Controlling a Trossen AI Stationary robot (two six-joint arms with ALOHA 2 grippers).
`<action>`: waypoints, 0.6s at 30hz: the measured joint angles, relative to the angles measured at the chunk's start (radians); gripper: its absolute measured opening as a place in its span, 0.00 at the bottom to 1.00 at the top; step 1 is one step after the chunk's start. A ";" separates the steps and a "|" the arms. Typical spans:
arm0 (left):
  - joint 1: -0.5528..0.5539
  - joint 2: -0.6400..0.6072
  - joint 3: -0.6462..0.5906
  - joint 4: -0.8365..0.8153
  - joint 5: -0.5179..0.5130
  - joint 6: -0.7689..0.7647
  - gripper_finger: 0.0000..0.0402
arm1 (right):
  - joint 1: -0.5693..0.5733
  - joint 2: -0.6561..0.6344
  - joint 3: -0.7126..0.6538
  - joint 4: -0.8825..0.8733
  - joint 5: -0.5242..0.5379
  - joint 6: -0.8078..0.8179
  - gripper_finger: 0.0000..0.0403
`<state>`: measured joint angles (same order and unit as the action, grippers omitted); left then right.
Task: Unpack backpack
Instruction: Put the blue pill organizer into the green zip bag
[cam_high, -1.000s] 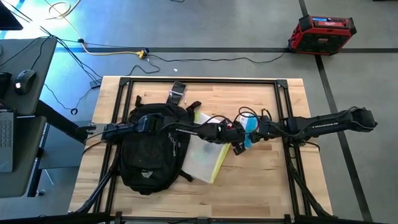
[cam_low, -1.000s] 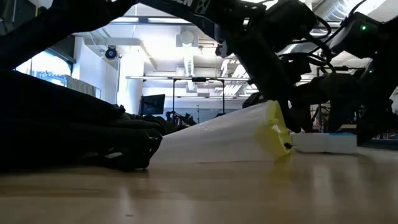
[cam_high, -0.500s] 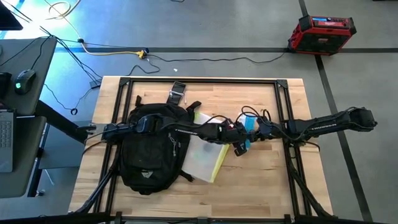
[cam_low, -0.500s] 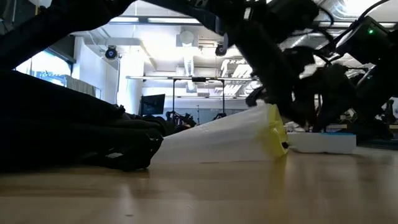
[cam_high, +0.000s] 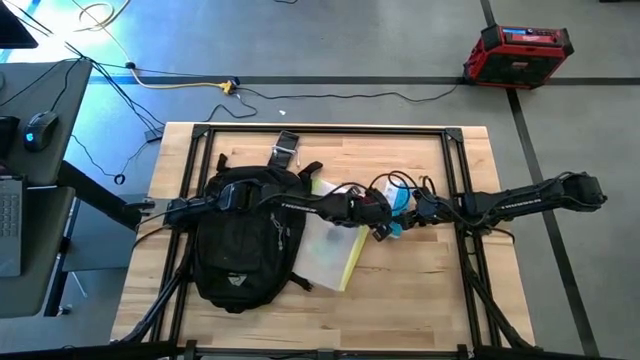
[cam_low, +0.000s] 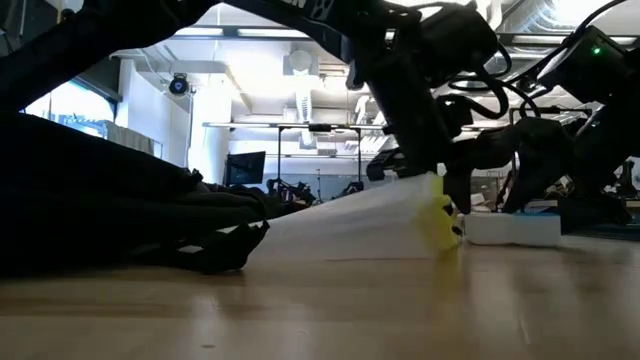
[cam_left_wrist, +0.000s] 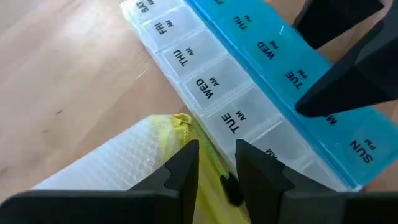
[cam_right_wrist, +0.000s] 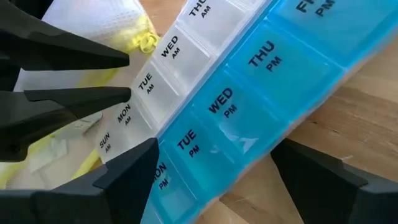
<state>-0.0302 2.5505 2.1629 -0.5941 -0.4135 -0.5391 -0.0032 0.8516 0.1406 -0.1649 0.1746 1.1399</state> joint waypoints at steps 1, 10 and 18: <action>0.003 0.004 -0.004 0.010 0.014 -0.002 0.22 | 0.000 0.000 0.000 0.003 0.000 -0.001 0.76; 0.009 0.018 -0.036 0.138 0.105 0.018 0.22 | 0.009 0.003 -0.006 0.085 0.010 -0.023 0.76; -0.002 0.036 -0.040 0.185 0.165 0.048 0.22 | 0.019 0.008 -0.001 0.142 0.030 -0.045 0.74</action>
<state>-0.0325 2.5862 2.1227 -0.4092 -0.2482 -0.4913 0.0158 0.8600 0.1398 -0.0234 0.2048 1.0954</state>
